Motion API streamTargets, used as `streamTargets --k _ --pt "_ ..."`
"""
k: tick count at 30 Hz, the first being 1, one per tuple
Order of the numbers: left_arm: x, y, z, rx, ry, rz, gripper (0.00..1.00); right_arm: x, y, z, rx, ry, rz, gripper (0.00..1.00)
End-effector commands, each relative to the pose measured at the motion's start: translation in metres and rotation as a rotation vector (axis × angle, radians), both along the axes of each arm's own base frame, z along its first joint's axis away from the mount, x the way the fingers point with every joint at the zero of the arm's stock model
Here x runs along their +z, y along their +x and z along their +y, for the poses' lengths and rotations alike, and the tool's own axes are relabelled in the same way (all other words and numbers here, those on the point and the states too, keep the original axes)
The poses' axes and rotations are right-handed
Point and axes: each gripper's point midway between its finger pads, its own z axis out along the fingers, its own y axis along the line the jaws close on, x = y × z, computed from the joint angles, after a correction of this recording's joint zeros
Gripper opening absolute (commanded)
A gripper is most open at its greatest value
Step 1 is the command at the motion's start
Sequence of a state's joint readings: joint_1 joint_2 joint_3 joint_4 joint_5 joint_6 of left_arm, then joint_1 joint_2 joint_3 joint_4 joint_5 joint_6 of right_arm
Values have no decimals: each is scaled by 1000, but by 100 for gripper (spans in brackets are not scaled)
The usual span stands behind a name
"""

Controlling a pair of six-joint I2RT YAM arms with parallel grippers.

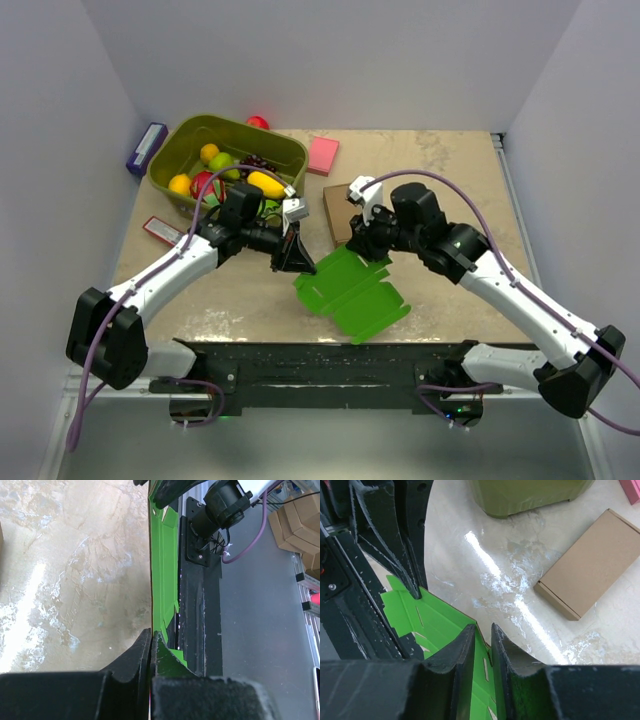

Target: Fold the paper box

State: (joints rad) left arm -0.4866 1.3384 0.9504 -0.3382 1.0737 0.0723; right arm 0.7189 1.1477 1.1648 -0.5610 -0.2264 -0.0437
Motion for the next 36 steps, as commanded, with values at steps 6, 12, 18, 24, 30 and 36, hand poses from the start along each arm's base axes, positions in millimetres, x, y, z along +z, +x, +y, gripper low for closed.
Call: streamTargets --k 6,12,18,24,30,36 --pt "12 4 0 15 -24 -74 4 -1 9 -6 -74 -10 -50 1" --pt "15 54 23 272 62 -195 72 -4 24 -11 -244 115 -73 0" --pt "-8 93 58 546 181 -188 85 -13 29 -10 -341 263 -56 0" --pt "-26 86 47 475 180 -93 83 -13 29 -15 -375 302 -73 0" --pt "-43 82 43 440 199 -30 81 -17 30 -17 -386 296 -69 0" --pt "-42 89 41 456 191 -33 74 -20 29 -16 -375 290 -67 0"
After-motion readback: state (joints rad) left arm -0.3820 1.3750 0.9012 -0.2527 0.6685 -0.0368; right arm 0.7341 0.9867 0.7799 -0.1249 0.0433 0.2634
